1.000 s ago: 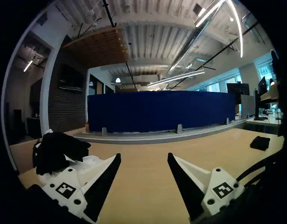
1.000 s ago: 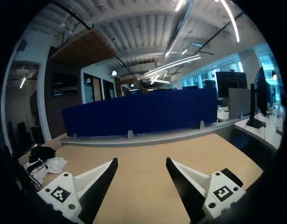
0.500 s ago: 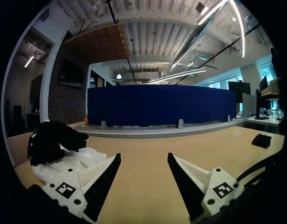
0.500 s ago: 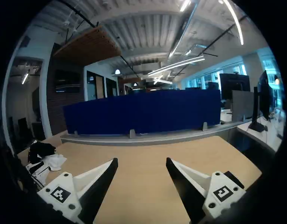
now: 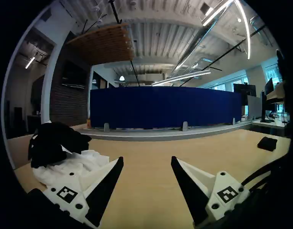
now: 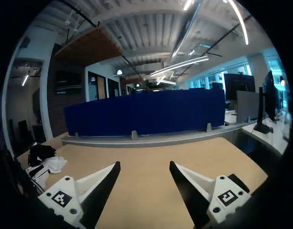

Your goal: Fold towel

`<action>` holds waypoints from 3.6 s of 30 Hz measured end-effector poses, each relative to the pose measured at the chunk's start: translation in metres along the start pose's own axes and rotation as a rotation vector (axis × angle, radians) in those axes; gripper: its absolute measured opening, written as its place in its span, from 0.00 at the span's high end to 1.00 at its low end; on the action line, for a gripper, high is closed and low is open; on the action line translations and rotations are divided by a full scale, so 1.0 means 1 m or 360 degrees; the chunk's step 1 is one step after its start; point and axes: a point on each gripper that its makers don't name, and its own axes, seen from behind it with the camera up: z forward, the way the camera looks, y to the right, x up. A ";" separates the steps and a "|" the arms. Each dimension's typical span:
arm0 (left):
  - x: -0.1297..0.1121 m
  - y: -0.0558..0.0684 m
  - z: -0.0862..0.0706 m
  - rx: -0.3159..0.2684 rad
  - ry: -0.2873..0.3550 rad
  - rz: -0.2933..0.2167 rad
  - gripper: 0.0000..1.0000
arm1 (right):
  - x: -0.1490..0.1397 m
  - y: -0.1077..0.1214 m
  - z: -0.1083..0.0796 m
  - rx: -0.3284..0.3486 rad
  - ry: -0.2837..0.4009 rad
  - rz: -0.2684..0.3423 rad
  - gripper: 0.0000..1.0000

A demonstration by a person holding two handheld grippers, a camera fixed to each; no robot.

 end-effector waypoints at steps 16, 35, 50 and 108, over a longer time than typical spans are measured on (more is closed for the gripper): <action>-0.001 -0.002 0.000 -0.0005 -0.0001 -0.0004 0.06 | 0.011 0.012 -0.006 -0.0018 0.0080 0.0031 0.00; -0.001 -0.001 0.001 -0.0005 0.0000 -0.0004 0.06 | -0.009 0.064 -0.021 -0.0163 0.0246 -0.0085 0.00; -0.001 -0.001 0.000 -0.0005 0.0000 -0.0004 0.06 | -0.049 0.103 -0.008 -0.0238 0.0272 -0.0106 0.00; -0.001 0.000 0.000 -0.0005 0.0000 -0.0004 0.05 | -0.102 0.098 0.012 -0.0204 0.0255 -0.0153 0.00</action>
